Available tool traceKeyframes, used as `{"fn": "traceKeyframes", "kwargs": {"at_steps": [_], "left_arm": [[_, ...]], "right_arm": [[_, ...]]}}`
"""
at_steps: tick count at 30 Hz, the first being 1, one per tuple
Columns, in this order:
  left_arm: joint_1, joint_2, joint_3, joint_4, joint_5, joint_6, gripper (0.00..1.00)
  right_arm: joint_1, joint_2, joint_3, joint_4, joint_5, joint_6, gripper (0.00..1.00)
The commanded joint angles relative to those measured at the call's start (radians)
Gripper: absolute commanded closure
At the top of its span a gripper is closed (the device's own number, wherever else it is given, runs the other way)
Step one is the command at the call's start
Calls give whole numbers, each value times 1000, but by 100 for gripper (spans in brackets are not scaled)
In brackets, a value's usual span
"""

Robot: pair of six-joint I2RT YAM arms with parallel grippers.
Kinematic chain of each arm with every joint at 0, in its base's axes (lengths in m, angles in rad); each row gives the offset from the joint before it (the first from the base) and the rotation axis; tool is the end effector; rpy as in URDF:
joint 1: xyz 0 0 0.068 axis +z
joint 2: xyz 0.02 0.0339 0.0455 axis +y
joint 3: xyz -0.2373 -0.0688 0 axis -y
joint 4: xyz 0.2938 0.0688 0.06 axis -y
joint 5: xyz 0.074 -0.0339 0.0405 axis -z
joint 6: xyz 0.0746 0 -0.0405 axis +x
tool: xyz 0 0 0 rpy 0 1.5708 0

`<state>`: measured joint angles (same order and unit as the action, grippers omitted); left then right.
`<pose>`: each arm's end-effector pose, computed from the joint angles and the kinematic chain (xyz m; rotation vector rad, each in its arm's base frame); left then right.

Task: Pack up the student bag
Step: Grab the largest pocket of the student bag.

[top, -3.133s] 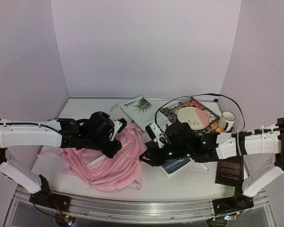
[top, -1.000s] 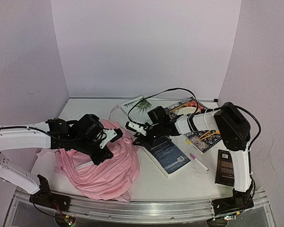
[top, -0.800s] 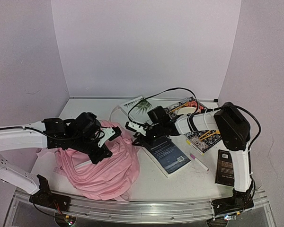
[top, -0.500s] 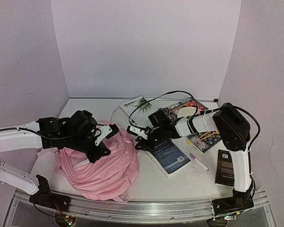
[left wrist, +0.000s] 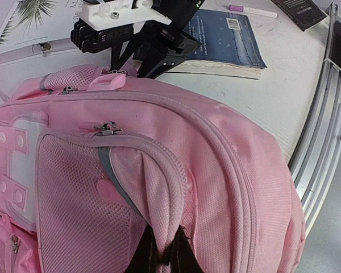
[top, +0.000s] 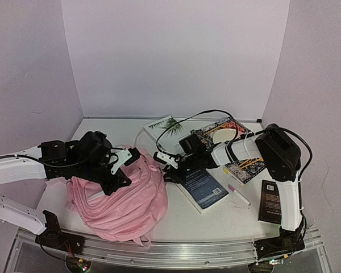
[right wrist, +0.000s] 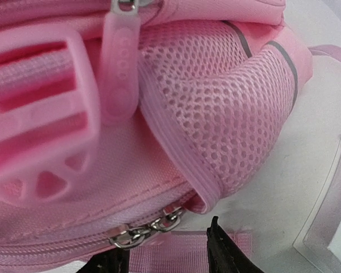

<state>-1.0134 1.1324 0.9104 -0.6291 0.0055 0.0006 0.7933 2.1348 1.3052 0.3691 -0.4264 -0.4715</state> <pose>0.1673 -0.2693 0.2105 1.2046 2.1635 -0.4578 0.3404 0.3898 0.0748 -1.4174 1.4739 0.6345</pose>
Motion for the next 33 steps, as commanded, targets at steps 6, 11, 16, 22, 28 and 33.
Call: {"fn": "traceKeyframes", "kwargs": {"at_steps": [6, 11, 16, 22, 28, 33], "left_arm": [[-4, -34, 61, 104, 4, 26, 100], [-4, -37, 61, 104, 5, 23, 100], [-4, -49, 62, 104, 15, 16, 100], [-4, -48, 59, 105, 27, 13, 100], [-4, -47, 52, 103, 6, 10, 100], [-4, -48, 41, 104, -58, 9, 100]], "right_arm": [[0, -87, -52, 48, -115, 19, 56], [1, -90, -55, 72, -122, 29, 62], [1, -87, -51, 112, -125, 40, 62], [1, -90, -50, 149, -111, 50, 69], [1, -114, -81, 162, -45, 46, 95], [1, -183, -156, 162, -10, 39, 100]]}}
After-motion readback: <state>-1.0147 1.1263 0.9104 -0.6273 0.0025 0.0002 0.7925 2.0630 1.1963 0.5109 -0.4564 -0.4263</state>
